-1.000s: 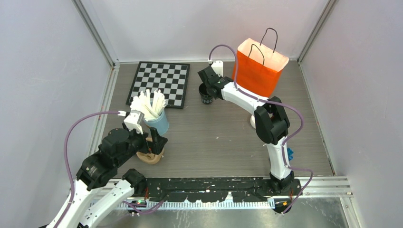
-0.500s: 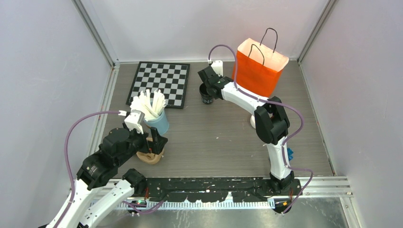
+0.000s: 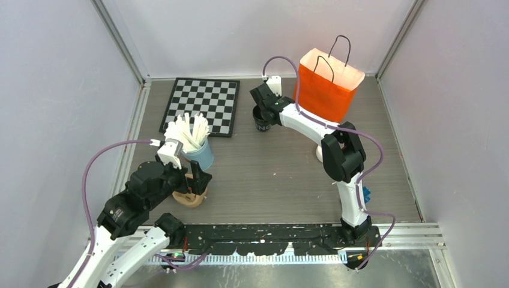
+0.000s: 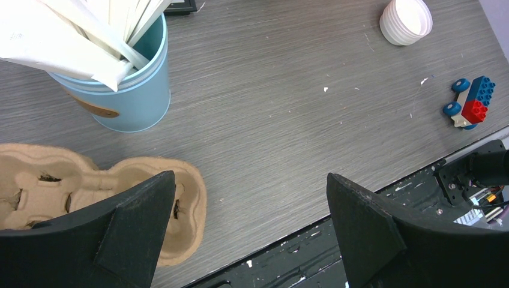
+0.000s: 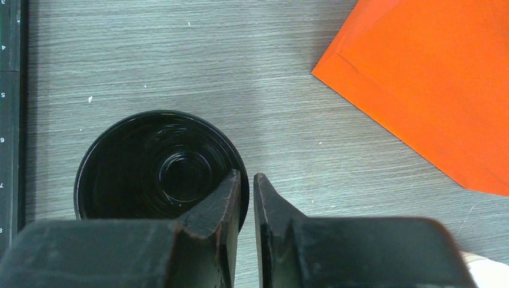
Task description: Pack the takeout coffee
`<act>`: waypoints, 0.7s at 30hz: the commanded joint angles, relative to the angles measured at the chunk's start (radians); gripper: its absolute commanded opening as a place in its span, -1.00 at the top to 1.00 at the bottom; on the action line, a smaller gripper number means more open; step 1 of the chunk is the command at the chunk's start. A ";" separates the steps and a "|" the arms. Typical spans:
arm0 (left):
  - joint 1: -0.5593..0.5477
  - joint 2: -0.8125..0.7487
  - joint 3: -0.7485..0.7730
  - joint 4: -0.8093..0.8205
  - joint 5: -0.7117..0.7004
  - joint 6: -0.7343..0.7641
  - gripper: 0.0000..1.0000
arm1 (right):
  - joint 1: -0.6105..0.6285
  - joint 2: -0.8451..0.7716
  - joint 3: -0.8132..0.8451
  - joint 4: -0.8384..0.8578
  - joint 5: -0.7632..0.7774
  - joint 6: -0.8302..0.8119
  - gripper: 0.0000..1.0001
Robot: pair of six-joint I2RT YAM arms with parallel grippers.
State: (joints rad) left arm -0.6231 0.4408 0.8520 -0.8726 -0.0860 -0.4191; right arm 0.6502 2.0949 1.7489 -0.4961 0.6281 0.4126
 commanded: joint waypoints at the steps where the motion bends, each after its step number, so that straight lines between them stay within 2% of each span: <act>1: 0.004 0.004 -0.001 0.027 -0.011 0.002 -0.97 | -0.003 -0.042 0.049 0.012 0.041 -0.017 0.56; 6: 0.004 0.005 -0.001 0.027 -0.011 0.002 -0.97 | -0.002 -0.043 0.053 0.012 0.044 -0.027 0.56; 14: 0.004 0.004 -0.001 0.027 -0.011 0.002 -0.97 | 0.000 -0.038 0.052 0.012 0.029 -0.031 0.83; 21: 0.004 0.010 -0.001 0.027 -0.009 0.002 -0.97 | 0.000 -0.054 0.052 0.011 0.034 -0.035 0.83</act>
State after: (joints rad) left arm -0.6231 0.4408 0.8520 -0.8726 -0.0860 -0.4191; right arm 0.6506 2.0949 1.7596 -0.4988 0.6415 0.3885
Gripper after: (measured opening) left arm 0.986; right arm 0.087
